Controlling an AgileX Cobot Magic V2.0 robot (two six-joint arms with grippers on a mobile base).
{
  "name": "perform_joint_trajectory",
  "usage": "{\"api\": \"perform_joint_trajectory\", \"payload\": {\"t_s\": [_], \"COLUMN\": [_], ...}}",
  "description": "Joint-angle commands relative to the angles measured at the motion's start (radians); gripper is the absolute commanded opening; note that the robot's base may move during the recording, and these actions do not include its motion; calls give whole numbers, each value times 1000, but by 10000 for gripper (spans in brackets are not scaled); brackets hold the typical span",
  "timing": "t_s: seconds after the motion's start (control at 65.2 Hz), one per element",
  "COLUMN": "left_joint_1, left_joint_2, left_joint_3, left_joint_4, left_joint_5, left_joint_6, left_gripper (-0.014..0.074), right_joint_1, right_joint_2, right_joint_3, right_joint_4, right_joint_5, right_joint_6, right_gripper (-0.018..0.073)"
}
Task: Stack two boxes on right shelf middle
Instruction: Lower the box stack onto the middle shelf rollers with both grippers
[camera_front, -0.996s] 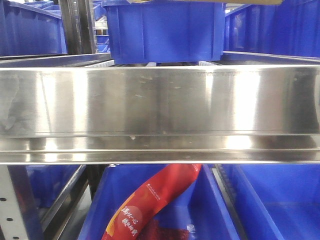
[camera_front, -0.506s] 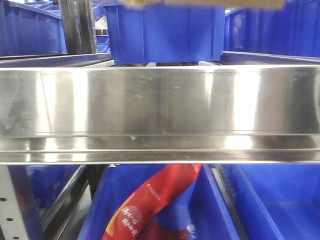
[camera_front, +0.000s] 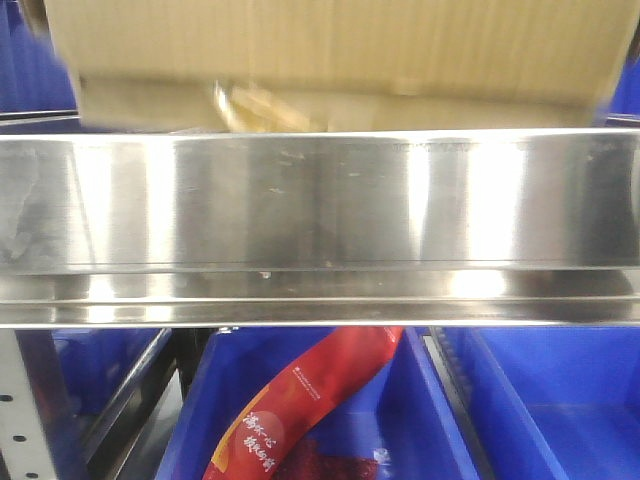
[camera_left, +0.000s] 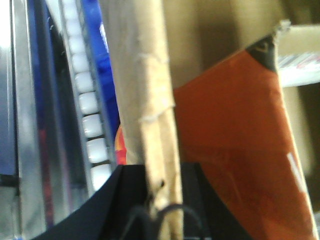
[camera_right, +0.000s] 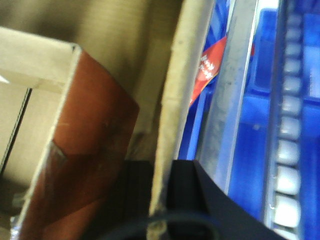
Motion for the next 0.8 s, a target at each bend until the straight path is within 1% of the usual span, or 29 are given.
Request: {"api": "perform_joint_trajectory", "payload": {"t_s": [0.0,0.061,0.077,0.123,0.138,0.153,0.199,0.245,0.261,0.307,0.322,0.337,0.491,0.613,0.644,0.705,0.72,0.782], "left_joint_1": [5,5,5,5,5,5,5,5,5,5,5,5,5,5,5,5,5,5], "left_joint_2": [2,7,7,9,9,9,9,9,9,7,7,5,-21,-64,-79,-106,-122,-161], "left_joint_3": [-8,-8,-8,-8,-8,-8,-8,-8,-8,-8,-8,-8,-8,-8,-8,-2,6,37], "left_joint_4": [5,5,5,5,5,5,5,8,12,20,21,24,32,32,32,44,46,55], "left_joint_5": [-33,-33,-33,-33,-33,-33,-33,-33,-33,-33,-33,-33,-33,-33,-33,-33,-33,-33], "left_joint_6": [21,25,25,25,25,25,25,25,25,25,25,25,25,25,25,25,25,25], "left_gripper": [-101,-41,-21,52,98,113,220,343,408,537,598,631,527,514,514,511,503,465], "right_joint_1": [-6,-6,-6,-6,-6,-6,-6,-6,-6,-6,-6,-6,-6,-6,-6,-6,-6,-6], "right_joint_2": [16,21,21,21,21,21,17,13,11,6,4,1,-38,-88,-104,-128,-140,-166], "right_joint_3": [-2,-2,-2,-2,-2,-2,-2,-2,-2,-2,-2,-2,-2,-2,-2,2,8,22], "right_joint_4": [10,10,10,10,10,10,10,10,10,10,10,10,10,10,10,8,6,6], "right_joint_5": [6,9,9,9,7,4,-4,-11,-18,-27,-32,-34,-54,-56,-56,-52,-52,-52], "right_joint_6": [-12,-12,-12,-12,-12,-12,-12,-12,-12,-12,-12,-12,-12,-12,-12,-12,-12,-12], "right_gripper": [-6,97,141,230,260,289,366,424,444,468,472,473,465,463,450,384,340,249]}}
